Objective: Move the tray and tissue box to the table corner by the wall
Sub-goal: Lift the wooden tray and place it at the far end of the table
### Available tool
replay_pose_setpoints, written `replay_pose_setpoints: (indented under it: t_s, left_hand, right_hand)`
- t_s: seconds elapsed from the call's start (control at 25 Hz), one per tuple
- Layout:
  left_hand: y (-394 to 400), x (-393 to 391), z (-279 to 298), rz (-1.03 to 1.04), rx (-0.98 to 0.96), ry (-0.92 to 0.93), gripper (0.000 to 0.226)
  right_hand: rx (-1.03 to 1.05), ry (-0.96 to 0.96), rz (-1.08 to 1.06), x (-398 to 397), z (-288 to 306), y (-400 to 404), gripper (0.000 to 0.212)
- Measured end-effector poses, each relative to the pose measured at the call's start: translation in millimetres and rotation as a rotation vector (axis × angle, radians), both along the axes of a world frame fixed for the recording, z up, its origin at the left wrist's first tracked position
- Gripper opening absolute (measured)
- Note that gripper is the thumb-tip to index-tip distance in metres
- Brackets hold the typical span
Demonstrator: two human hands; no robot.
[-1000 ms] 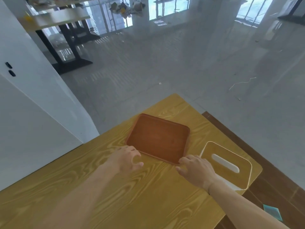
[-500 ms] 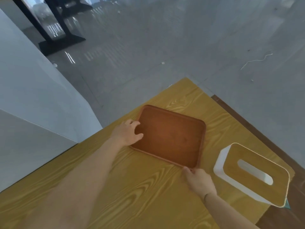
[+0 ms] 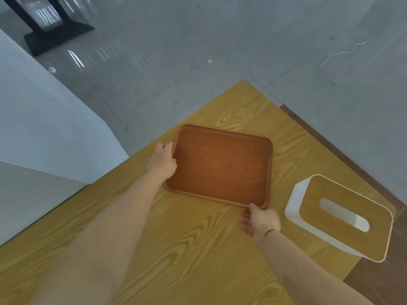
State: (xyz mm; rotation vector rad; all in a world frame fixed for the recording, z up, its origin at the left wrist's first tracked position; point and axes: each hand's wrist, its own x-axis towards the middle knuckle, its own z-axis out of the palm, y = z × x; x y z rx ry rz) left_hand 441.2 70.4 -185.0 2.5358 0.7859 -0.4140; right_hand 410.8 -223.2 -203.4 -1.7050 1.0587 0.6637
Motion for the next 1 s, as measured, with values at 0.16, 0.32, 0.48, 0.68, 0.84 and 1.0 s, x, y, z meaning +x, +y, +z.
replay_pose_setpoints:
  t_s: [0.16, 0.32, 0.48, 0.68, 0.84, 1.0]
  left_hand:
    - [5, -16, 3, 0.092, -0.144, -0.049, 0.065]
    - [0, -42, 14, 0.178, -0.238, -0.125, 0.065]
    - [-8, -81, 37, 0.252, -0.226, -0.203, 0.061]
    - [-22, -143, 81, 0.392, -0.210, -0.334, 0.062]
    - [-42, -197, 122, 0.514, -0.153, -0.464, 0.059]
    - [-59, -249, 151, 0.616, -0.084, -0.566, 0.061]
  right_hand:
    - [-0.024, -0.046, 0.027, 10, -1, -5, 0.014]
    - [-0.013, -0.087, 0.070, 13, 10, -11, 0.011]
    - [0.030, -0.173, 0.150, 7, 35, -18, 0.009]
    - [0.136, -0.284, 0.289, -5, 80, -23, 0.026]
    - [0.221, -0.367, 0.378, -19, 115, -27, 0.032]
    - [0.269, -0.428, 0.489, -32, 137, -24, 0.029]
